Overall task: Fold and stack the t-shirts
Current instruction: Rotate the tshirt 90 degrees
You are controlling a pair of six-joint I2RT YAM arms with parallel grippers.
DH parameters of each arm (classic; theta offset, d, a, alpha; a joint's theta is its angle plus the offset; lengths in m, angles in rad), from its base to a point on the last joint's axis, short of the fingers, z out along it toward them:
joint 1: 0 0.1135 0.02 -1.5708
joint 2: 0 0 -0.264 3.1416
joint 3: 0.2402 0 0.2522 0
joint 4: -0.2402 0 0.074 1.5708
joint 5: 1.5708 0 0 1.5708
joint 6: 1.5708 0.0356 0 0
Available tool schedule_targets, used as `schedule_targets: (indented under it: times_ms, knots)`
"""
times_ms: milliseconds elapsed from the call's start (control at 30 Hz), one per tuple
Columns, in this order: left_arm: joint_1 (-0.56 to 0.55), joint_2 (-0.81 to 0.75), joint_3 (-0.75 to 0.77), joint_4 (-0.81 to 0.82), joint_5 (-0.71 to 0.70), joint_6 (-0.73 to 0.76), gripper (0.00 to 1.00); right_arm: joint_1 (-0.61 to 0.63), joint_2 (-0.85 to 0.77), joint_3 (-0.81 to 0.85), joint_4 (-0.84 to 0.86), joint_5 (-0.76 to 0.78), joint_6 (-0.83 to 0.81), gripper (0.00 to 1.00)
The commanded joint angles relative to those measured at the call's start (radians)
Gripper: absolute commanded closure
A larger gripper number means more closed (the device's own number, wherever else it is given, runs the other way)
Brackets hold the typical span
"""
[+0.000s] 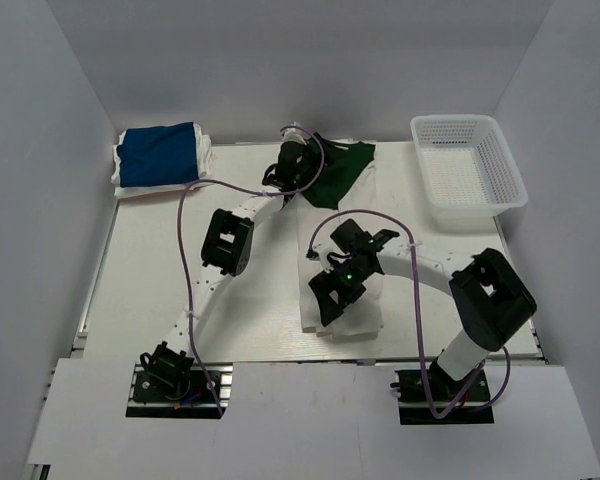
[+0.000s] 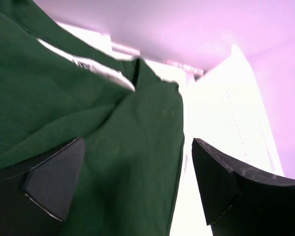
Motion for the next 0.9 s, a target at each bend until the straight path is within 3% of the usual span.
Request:
schedule_targets:
  times_ms: [0, 100, 233, 333, 467, 500, 533, 667, 767, 867]
  knots:
    - [0.013, 0.01, 0.021, 0.055, -0.117, -0.068, 0.0, 0.007, -0.053, 0.045, 0.119, -0.163, -0.023, 0.1]
    - [0.013, -0.007, 0.034, 0.055, -0.162, -0.068, 0.0, 0.009, -0.104, 0.041, 0.196, -0.168, 0.028, 0.1]
    - [0.013, -0.111, 0.011, 0.017, -0.144, 0.016, 0.0, -0.002, -0.206, -0.002, 0.27, -0.01, 0.11, 0.1]
    - [0.013, -0.255, -0.007, -0.06, -0.045, 0.126, 0.0, -0.008, -0.319, -0.07, 0.369, 0.109, 0.212, 0.1]
    - [0.013, -0.515, -0.136, -0.192, 0.045, 0.228, 0.0, -0.027, -0.473, -0.166, 0.316, 0.411, 0.353, 0.1]
    - [0.013, -0.568, -0.196, -0.227, 0.062, 0.243, 0.0, -0.031, -0.493, -0.186, 0.299, 0.544, 0.379, 0.1]
    - [0.013, -0.675, -0.236, -0.297, 0.085, 0.254, 0.0, -0.043, -0.544, -0.197, 0.261, 0.556, 0.422, 0.1]
    - [0.004, -0.959, -0.545, -0.431, 0.198, 0.276, 0.0, -0.056, -0.625, -0.268, 0.17, 0.538, 0.509, 0.1]
    - [0.004, -1.105, -0.948, -0.471, 0.216, 0.25, 0.0, -0.074, -0.642, -0.337, 0.076, 0.571, 0.588, 0.1]
    - [-0.036, -1.239, -1.177, -0.571, 0.232, 0.249, 0.0, -0.108, -0.631, -0.393, 0.057, 0.54, 0.65, 0.1]
